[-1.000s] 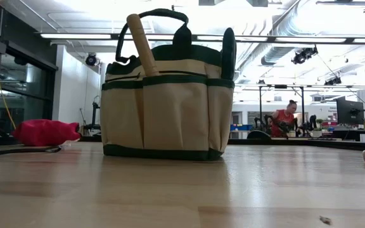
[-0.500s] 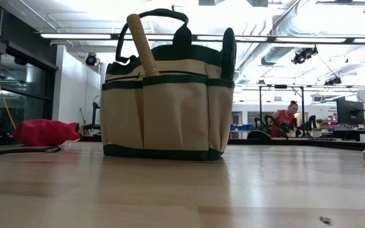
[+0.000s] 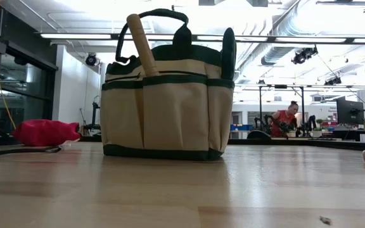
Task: Pick & Place Garden tools in Gardening bag
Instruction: Put the brown trowel into the gardening bag
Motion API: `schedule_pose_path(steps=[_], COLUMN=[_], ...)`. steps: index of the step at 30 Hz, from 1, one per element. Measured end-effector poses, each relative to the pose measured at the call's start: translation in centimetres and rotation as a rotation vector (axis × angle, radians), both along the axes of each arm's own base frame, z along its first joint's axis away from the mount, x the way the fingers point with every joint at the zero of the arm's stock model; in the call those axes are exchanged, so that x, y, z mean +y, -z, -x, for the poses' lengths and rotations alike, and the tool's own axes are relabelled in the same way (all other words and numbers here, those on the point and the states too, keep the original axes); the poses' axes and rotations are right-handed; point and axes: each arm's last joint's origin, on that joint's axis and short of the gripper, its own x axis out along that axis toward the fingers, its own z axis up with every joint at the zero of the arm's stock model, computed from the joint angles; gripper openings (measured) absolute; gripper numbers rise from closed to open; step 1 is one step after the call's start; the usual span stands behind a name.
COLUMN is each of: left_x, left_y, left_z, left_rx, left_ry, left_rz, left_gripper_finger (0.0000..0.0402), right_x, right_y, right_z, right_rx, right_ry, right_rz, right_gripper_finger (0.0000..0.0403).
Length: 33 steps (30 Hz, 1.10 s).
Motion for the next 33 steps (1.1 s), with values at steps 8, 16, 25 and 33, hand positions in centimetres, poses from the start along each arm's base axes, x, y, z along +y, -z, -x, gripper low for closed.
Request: schedule_pose_path(steps=[8,16,25,33], left_x=[0.2,0.8,1.6,2.0], left_y=[-0.3,-1.1,-1.9,-1.7], left_z=[0.4,2.4,5.4,7.1], left_rx=[0.011,0.095,0.195,0.285], left_ry=[-0.013,-0.018,0.035,0.107], left_rz=[-0.028,-0.078,-0.173,-0.215], left_gripper_finger=[0.0062,0.0062,0.0062,0.0062], right_x=[1.5,3.5,4.6,4.3], right_y=[0.0,-0.3,-1.3,-2.0], right_z=[1.0,3.1,5.1,5.7], right_rx=[-0.015,0.042,-0.064,-0.147], right_ry=[0.005,0.11,0.09,0.001], right_rz=[-0.053,-0.047,-0.216,-0.327], right_gripper_finger=[0.0227,0.023,0.0228,0.0227])
